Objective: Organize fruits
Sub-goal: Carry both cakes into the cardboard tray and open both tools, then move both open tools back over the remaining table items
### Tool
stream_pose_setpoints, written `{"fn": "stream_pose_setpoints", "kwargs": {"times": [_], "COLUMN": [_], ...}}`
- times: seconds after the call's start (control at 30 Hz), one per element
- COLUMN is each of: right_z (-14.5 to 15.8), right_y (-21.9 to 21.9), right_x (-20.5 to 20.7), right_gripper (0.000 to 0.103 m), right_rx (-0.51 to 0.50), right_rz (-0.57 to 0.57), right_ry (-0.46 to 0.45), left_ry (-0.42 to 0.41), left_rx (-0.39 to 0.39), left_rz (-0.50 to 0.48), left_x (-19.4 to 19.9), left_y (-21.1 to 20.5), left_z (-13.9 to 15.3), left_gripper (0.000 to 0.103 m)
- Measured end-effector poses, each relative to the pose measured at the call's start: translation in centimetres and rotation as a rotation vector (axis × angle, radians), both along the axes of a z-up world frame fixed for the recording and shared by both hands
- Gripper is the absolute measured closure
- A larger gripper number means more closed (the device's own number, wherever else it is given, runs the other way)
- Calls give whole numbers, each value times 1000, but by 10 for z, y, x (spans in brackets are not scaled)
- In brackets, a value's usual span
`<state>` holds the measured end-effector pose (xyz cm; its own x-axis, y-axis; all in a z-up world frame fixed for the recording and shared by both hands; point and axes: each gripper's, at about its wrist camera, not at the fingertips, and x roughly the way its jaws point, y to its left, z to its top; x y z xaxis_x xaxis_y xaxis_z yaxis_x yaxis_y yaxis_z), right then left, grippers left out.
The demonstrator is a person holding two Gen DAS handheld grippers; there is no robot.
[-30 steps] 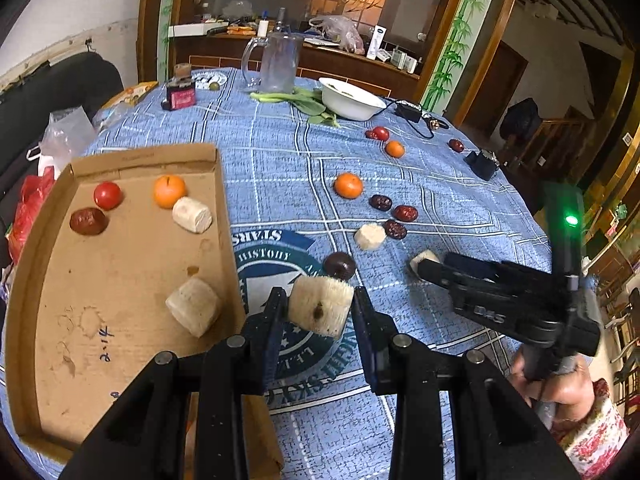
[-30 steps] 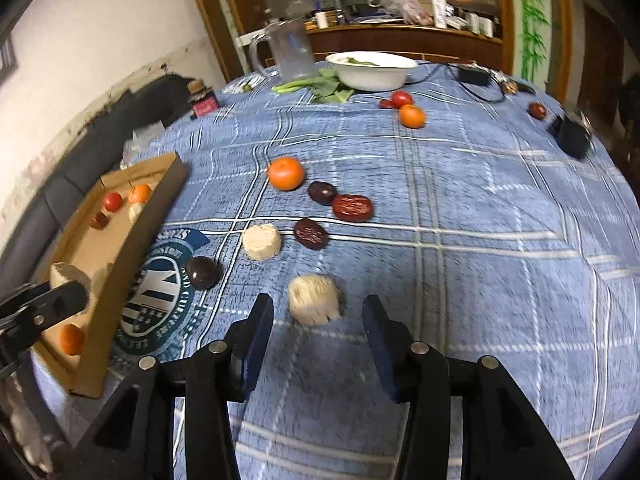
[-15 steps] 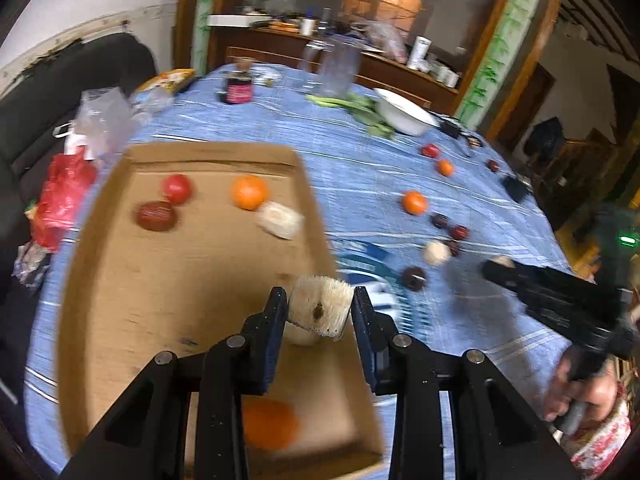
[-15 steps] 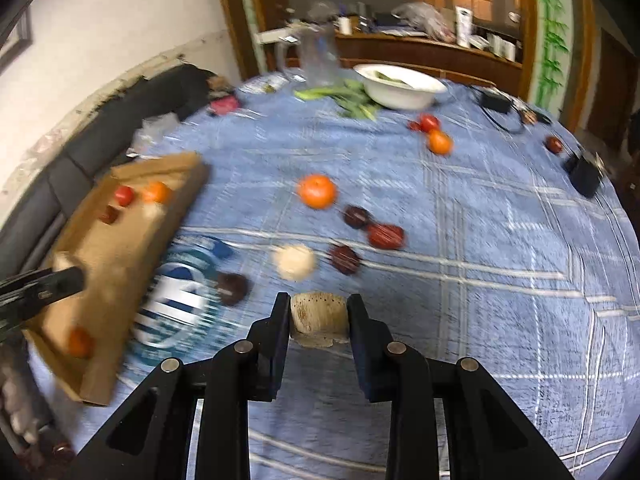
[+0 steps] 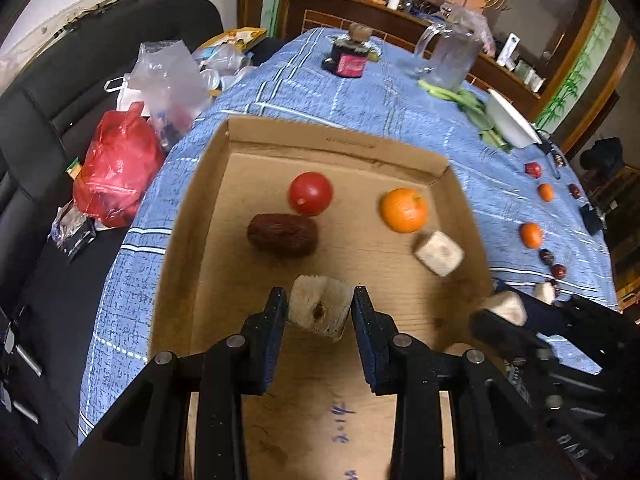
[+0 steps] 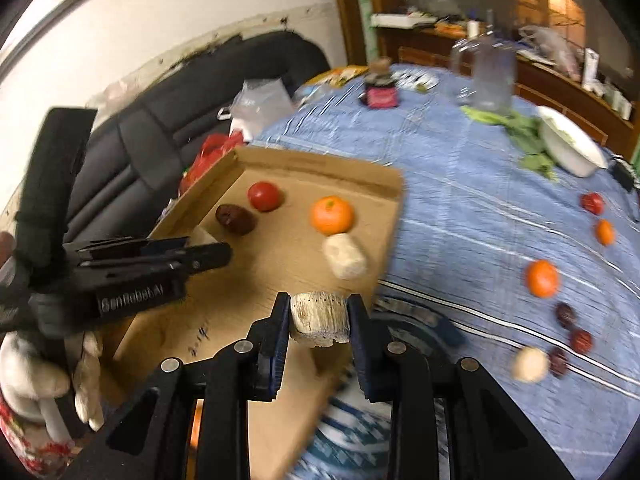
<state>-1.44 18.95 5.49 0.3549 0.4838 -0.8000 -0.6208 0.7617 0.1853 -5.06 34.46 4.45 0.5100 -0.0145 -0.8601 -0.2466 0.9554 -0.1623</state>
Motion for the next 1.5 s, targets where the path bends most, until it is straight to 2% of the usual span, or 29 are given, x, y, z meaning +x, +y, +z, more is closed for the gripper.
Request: {"fn": "stream_pose_setpoints", "kwargs": {"times": [0.17,0.23,0.3,0.4,0.53,0.57,0.63,0.8,0.87,1.03,1.13,1.27,1.37,1.5], "right_z": [-19,-24,-27,-21,2,9,21,37,38,32,34,47,55,59], "right_y": [26,33,34,31,15,6,-12,-77,-104,-190,-223,-258,-273,-279], "right_x": [8,10,10,6,-3,-8,-17,-48,-60,-89,-102,-128,-144,-154], "right_gripper": [71,71,61,49,49,49,48,37,37,35,35,34,29,29], "right_rx": [-37,-40,-42,-19,35,57,97,189,214,292,282,289,292,280], "right_rz": [22,24,20,16,-1,-13,-43,-155,-212,-415,-486,-555,-570,-571], "right_ry": [18,22,23,0,-36,-50,-66,-101,-105,-81,-104,-171,-214,-254], "left_ry": [-4,-23,-48,-92,-161,-182,-223,-310,-327,-319,-283,-300,-326,-351], "left_rx": [-37,-47,-66,-101,-116,-116,-107,-82,-80,-120,-86,-34,27,144], "left_rz": [23,29,41,59,85,87,87,18,-20,-93,-152,-197,-220,-261], "left_x": [0,-2,-7,-18,-41,-48,-65,-104,-117,-136,-142,-156,-165,-173], "left_y": [10,14,18,23,23,20,11,-41,-66,-120,-154,-190,-212,-241], "left_z": [-5,-3,2,15,38,44,57,80,84,75,69,73,80,83], "left_gripper": [70,67,61,55,49,44,39,31,26,23,23,23,23,23]}}
